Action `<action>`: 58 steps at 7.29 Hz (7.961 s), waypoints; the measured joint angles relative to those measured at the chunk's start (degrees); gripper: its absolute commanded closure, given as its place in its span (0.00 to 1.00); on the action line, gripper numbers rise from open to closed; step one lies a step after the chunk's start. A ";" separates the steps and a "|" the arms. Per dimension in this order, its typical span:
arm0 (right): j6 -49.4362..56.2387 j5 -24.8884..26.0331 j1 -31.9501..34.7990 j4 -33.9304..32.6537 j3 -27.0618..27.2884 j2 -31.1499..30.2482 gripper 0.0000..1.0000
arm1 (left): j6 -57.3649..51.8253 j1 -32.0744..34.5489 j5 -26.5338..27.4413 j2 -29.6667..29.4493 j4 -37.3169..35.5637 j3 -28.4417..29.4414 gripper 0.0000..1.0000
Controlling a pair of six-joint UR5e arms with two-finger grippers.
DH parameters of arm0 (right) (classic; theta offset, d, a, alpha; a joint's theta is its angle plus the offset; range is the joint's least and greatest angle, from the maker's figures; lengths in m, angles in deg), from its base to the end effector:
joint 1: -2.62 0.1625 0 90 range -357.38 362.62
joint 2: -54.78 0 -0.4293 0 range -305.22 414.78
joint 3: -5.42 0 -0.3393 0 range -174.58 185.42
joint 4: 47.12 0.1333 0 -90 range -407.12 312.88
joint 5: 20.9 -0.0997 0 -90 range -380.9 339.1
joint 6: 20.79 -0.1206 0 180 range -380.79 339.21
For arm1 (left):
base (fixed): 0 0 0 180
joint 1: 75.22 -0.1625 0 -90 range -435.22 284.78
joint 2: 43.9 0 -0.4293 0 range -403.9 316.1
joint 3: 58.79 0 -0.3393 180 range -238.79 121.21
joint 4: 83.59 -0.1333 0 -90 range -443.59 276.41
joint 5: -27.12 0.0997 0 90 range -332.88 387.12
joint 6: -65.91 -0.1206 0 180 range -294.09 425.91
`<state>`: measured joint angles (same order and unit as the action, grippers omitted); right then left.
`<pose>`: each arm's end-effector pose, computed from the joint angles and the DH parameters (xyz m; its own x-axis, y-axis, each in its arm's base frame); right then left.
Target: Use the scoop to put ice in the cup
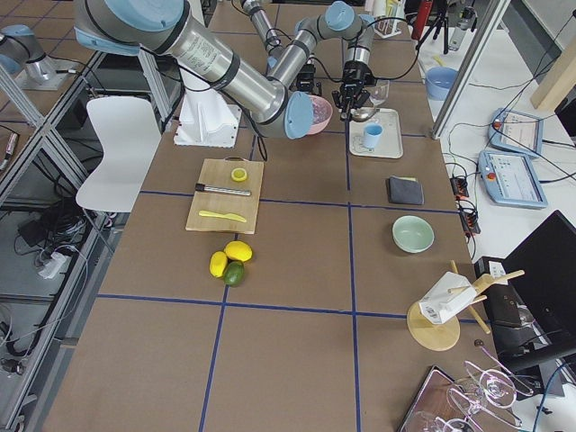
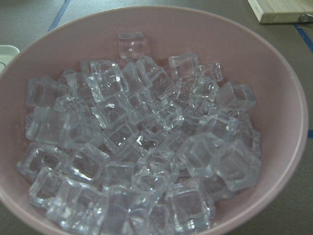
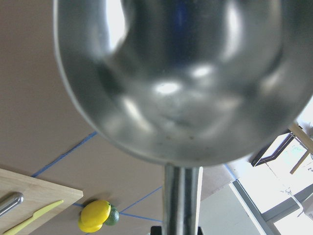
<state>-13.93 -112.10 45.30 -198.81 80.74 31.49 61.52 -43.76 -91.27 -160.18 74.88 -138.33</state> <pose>-0.4121 -0.5579 0.2004 0.5889 -0.8072 0.0405 0.8008 0.5760 -0.1641 0.4995 -0.3946 0.3663 0.0489 0.9984 0.0290 -0.0889 -0.0246 0.9957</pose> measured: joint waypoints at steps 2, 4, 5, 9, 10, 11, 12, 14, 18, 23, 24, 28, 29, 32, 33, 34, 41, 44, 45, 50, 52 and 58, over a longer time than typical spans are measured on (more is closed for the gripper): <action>-0.36 -4.63 1.93 1.31 7.05 -3.66 1.00 | 0.04 0.02 0.00 0.12 0.00 0.00 0.01; -0.91 -10.23 4.60 2.62 16.58 -9.72 1.00 | 0.12 0.08 0.00 0.30 0.00 0.00 0.01; -1.86 -13.80 6.22 3.34 21.30 -13.32 1.00 | 0.15 0.08 0.00 0.33 0.00 0.00 0.01; -19.85 -25.29 8.90 9.45 36.88 -30.31 1.00 | 0.09 0.09 0.00 0.31 0.00 0.00 0.01; -25.02 -27.61 9.00 9.84 39.01 -33.26 1.00 | 0.09 0.09 0.00 0.28 0.00 0.00 0.01; -29.17 -30.57 9.07 10.28 40.39 -36.20 1.00 | 0.09 0.09 0.00 0.25 0.00 0.00 0.01; -31.82 -33.59 9.07 11.24 40.96 -38.93 1.00 | 0.09 0.09 0.00 0.21 0.00 0.00 0.01; -34.41 -41.58 9.09 14.34 41.27 -45.22 1.00 | 0.09 0.09 0.00 0.22 0.00 0.00 0.01; -43.77 -48.33 8.24 32.85 40.03 -58.55 1.00 | 0.01 0.09 0.08 0.19 -0.05 -0.06 0.01; -51.94 -48.43 2.04 52.77 36.42 -66.40 1.00 | -0.06 0.09 0.17 0.53 -0.09 0.00 0.01; -52.14 -47.93 1.14 55.95 34.22 -66.55 1.00 | -0.08 0.08 0.51 0.52 -0.11 0.00 0.01; -55.67 -47.83 -0.33 61.81 30.73 -65.86 0.62 | -0.05 0.01 1.66 0.47 -0.26 0.00 0.01; -55.88 -47.84 -0.46 61.96 30.70 -65.74 0.01 | -0.07 0.00 1.72 0.50 -0.26 0.03 0.01; -55.89 -47.61 -0.53 63.43 30.68 -64.48 0.00 | -0.07 0.00 1.85 0.53 -0.26 0.08 0.01; -55.97 -46.32 0.14 63.83 30.90 -63.20 0.00 | -0.03 0.00 2.02 0.53 -0.25 0.15 0.01; -55.99 -42.82 1.55 63.99 31.43 -61.78 0.00 | -0.01 0.01 2.13 0.56 -0.21 0.21 0.01; -22.56 -34.88 29.20 62.39 29.35 -65.71 0.00 | -0.10 7.81 0.37 5.38 -1.27 -0.23 0.00; -10.55 -38.65 40.09 61.98 29.18 -73.00 0.00 | 0.12 14.59 -4.72 6.18 -8.24 -1.14 0.00; -9.48 -39.06 42.07 61.97 29.18 -74.50 0.00 | -0.04 15.12 -3.76 5.91 -11.86 -1.98 0.00; -8.88 -39.32 43.53 61.96 29.09 -75.85 0.00 | -0.40 18.60 1.01 2.55 -20.09 -6.18 0.00; -8.90 -39.32 43.54 62.01 29.03 -76.24 0.00 | -8.68 24.06 4.05 3.85 -25.37 -8.88 0.00; -9.05 -39.19 43.54 62.10 28.56 -76.29 0.00 | -13.98 48.09 -6.52 5.90 -62.10 -9.34 0.00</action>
<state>-22.98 -151.29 88.84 -136.72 109.31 -44.80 47.54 4.33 -97.78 -154.28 12.78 -147.67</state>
